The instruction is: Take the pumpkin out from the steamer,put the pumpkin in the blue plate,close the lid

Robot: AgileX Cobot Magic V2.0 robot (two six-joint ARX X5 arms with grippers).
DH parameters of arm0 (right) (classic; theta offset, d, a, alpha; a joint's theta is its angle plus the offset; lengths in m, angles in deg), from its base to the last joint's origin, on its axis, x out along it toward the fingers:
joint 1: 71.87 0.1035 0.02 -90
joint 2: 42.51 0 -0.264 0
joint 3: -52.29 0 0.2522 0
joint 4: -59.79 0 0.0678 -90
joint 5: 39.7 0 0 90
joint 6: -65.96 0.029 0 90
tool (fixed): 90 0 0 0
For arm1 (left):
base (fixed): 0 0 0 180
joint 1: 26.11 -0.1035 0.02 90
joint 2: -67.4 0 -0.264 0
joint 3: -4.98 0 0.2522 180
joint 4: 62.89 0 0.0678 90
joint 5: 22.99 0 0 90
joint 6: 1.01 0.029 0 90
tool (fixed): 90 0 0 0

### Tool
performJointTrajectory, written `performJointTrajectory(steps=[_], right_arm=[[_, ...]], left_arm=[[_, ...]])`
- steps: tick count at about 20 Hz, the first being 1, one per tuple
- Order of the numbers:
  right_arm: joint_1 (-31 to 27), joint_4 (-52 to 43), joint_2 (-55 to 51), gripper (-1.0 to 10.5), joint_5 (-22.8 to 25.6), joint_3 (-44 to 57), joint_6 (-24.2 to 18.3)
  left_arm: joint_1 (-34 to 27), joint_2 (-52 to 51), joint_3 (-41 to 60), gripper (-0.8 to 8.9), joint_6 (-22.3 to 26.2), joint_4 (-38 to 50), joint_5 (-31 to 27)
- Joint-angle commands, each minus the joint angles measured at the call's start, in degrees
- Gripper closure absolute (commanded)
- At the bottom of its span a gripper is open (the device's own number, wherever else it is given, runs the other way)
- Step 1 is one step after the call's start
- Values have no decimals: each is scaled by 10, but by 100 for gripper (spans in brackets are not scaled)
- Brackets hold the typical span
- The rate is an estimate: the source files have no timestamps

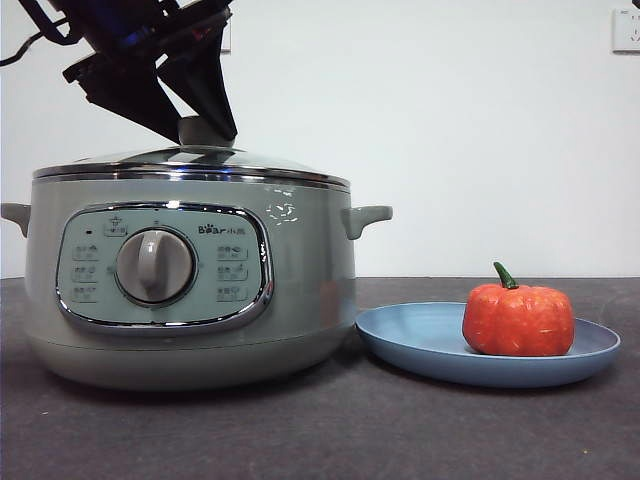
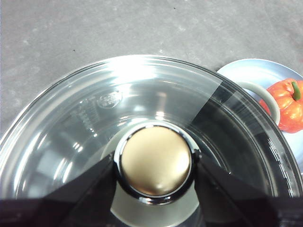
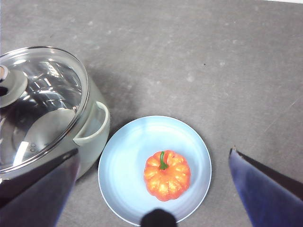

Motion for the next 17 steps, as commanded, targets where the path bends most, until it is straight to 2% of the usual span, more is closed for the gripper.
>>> performJointTrajectory(steps=[1, 4, 5, 10, 15, 17], right_arm=[[1, -2, 0, 411, 1, 6, 5], [1, -2, 0, 411, 1, 6, 5], [1, -2, 0, 411, 1, 6, 5], [1, 3, 0, 411, -1, 6, 5], [1, 31, 0, 412, -4, 6, 5], [1, 29, -1, 422, -43, 6, 3]], left_arm=[[0, 3, -2, 773, -2, 13, 1], [0, 3, -2, 491, -2, 7, 0], [0, 3, -3, 463, -2, 5, 0], [0, -23, -5, 464, -4, -34, 0], [0, -104, -8, 468, -4, -151, 0], [0, -142, -8, 468, -4, -193, 2]])
